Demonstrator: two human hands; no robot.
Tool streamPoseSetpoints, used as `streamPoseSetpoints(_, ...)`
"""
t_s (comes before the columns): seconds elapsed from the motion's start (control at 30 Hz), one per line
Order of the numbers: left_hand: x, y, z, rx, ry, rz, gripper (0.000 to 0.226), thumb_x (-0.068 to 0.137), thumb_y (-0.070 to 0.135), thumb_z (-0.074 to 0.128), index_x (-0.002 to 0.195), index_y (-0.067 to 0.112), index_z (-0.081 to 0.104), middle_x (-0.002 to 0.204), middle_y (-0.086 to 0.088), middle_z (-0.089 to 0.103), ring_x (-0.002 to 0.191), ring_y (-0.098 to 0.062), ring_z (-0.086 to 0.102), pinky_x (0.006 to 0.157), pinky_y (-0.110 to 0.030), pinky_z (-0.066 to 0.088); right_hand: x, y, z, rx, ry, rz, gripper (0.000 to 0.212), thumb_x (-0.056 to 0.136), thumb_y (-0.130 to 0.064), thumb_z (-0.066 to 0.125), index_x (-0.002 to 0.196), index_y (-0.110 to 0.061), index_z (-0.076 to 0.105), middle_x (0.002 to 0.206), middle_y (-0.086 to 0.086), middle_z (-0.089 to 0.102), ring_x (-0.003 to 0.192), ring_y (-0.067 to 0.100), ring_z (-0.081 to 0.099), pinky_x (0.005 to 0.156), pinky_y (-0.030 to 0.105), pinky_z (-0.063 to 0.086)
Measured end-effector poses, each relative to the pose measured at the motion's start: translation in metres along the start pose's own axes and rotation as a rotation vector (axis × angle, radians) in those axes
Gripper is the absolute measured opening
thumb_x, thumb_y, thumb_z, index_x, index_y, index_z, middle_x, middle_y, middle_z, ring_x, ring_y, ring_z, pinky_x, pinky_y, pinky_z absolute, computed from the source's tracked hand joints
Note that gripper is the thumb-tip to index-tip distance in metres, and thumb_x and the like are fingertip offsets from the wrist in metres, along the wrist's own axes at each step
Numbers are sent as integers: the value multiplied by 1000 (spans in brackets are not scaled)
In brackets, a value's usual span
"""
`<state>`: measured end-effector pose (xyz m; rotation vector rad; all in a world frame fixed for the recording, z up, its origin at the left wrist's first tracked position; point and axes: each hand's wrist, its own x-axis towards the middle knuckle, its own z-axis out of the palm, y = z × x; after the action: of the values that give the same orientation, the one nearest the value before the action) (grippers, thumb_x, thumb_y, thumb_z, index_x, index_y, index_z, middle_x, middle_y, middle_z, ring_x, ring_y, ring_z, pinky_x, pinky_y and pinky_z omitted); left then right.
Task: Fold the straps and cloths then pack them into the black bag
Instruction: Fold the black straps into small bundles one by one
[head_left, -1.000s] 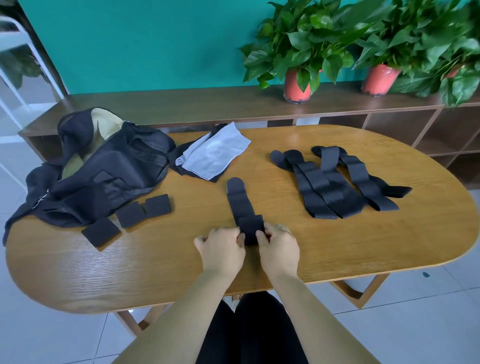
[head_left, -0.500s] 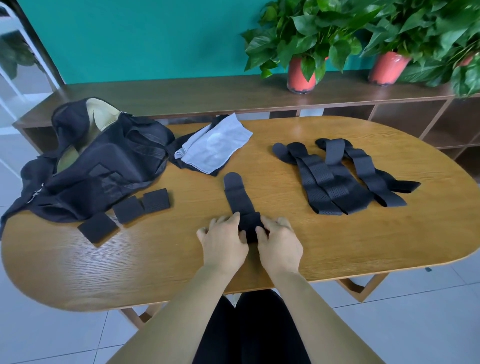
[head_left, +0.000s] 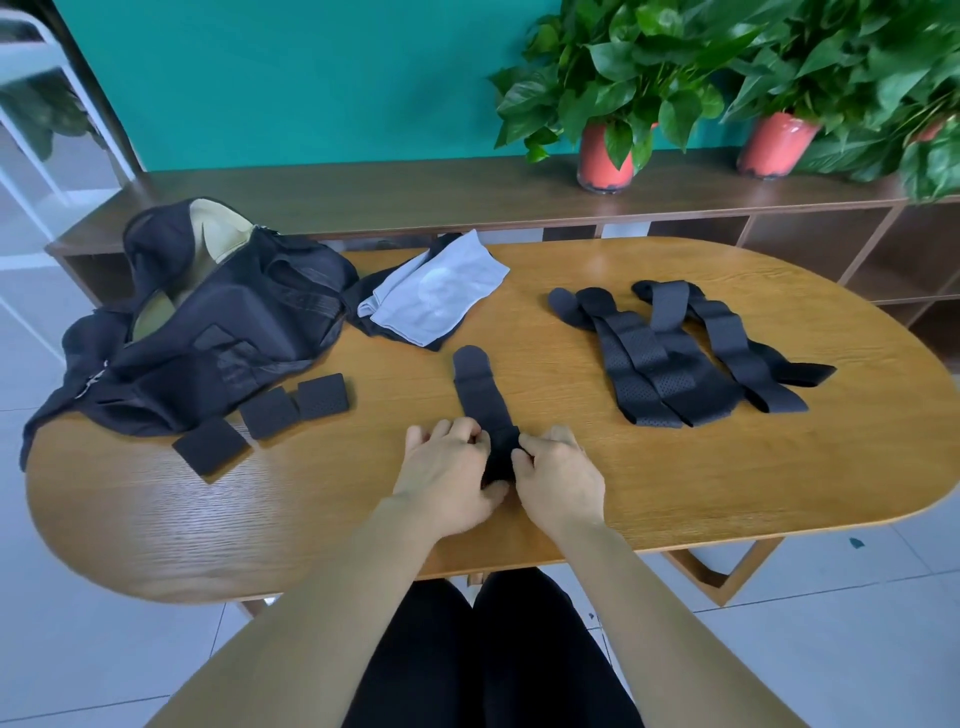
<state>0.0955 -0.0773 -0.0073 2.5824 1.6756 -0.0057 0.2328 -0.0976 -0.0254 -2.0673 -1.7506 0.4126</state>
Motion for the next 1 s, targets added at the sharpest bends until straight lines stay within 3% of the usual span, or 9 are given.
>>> streamPoseSetpoints(0.17, -14, -19, -3, -17, -62, 115, 59, 94, 54, 40, 146, 28, 34, 145, 11, 33, 128, -15, 31, 97, -35, 19, -23, 22, -7, 24, 21, -334, 56, 77, -21, 52, 133, -19, 54, 133, -7, 49, 122, 14, 39, 98, 28, 36)
streamPoseSetpoints(0.23, -22, -24, -1, -61, -74, 136, 56, 94, 54, 39, 146, 31, 35, 146, 16, 32, 128, -12, 30, 96, -34, 19, -31, 26, -6, 17, 4, -415, 53, 77, -12, 56, 131, -17, 57, 136, -8, 51, 129, 10, 35, 102, 28, 31)
streamPoseSetpoints(0.37, -32, -26, 0, -182, -85, 95, 56, 93, 55, 42, 145, 34, 35, 147, 20, 33, 127, -9, 30, 99, -34, 19, -31, 26, -2, 105, 64, -431, 36, 85, -6, 58, 119, -14, 66, 122, -5, 64, 119, 12, 51, 97, 32, 44)
streamPoseSetpoints(0.53, -33, -27, 4, -195, -46, 90, 61, 92, 40, 50, 148, 37, 26, 147, 19, 36, 128, -11, 32, 99, -33, 18, -27, 25, -2, 151, 64, -384, 31, 86, -10, 59, 115, -17, 69, 115, -7, 67, 115, 9, 53, 95, 22, 41)
streamPoseSetpoints(0.7, -24, -25, 6, -159, 47, 104, 41, 99, 35, 42, 140, 38, 40, 135, 18, 49, 117, -11, 42, 92, -32, 20, -24, 20, -11, 193, -35, -288, 36, 82, -15, 60, 116, -23, 68, 114, -7, 64, 113, 7, 51, 99, 25, 40)
streamPoseSetpoints(0.8, -20, -27, 1, -217, 13, 47, 30, 100, 39, 40, 126, 37, 53, 120, 16, 58, 111, -13, 45, 91, -34, 21, -23, 19, -12, 207, -83, -222, 43, 78, -27, 62, 120, -31, 64, 113, -8, 59, 108, 8, 52, 97, 25, 41)
streamPoseSetpoints(0.87, -18, -26, -2, -214, 26, 3, 22, 99, 42, 38, 97, 31, 58, 96, 12, 60, 99, -14, 47, 86, -35, 22, -20, 17, -8, 231, -28, -176, 34, 83, -30, 64, 117, -32, 65, 105, -8, 59, 102, 9, 54, 90, 26, 44)
streamPoseSetpoints(0.93, -14, -23, -1, -227, 66, -63, 32, 99, 44, 38, 70, 30, 42, 76, 9, 52, 86, -13, 46, 82, -34, 24, -17, 13, -3, 299, 35, -104, 20, 88, -29, 62, 107, -25, 69, 92, -9, 60, 96, 12, 57, 83, 30, 48)
streamPoseSetpoints(1.0, -10, -18, 2, -271, 118, -135, 40, 99, 42, 40, 63, 27, 35, 67, 8, 45, 79, -13, 44, 80, -34, 25, -13, 7, 2, 348, 94, -22, 11, 89, -29, 62, 94, -21, 69, 85, -6, 61, 91, 14, 57, 76, 34, 50)
